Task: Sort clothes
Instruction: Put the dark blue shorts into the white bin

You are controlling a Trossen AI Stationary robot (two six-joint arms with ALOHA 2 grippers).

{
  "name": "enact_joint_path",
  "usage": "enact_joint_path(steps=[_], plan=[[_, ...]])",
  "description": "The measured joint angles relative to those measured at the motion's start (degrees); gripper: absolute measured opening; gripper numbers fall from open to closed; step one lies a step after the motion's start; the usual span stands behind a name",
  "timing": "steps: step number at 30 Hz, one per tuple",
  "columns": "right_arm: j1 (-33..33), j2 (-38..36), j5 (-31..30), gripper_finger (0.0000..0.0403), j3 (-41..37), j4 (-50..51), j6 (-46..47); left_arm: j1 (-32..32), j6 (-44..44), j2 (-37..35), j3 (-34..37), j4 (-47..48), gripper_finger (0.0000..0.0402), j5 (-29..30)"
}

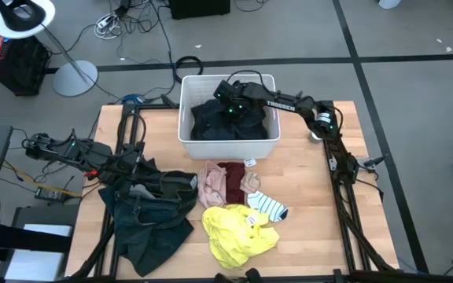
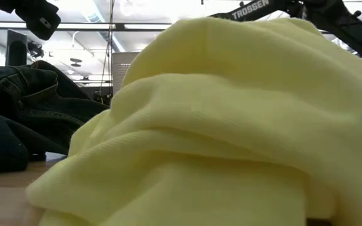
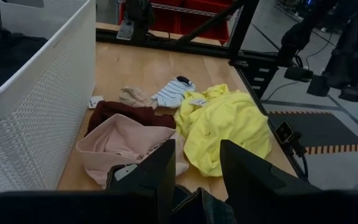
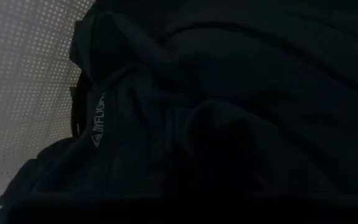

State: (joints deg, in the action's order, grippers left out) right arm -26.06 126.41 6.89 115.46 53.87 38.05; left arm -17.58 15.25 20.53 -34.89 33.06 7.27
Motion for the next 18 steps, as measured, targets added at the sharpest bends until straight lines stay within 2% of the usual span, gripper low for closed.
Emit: enact_joint_path(steps=[10,18], plan=[[-0.33,-3.96,0.88,0.0156,-0.07,0.02,-0.13,0.0,0.0,0.0,0.0,-0.28,0.0131,0.0],[-0.35,-11.94,0.2,0.0176,-0.07,0.26,-3.51,0.0,0.02,0.0,0.0,-0.57,0.0131,0.02]])
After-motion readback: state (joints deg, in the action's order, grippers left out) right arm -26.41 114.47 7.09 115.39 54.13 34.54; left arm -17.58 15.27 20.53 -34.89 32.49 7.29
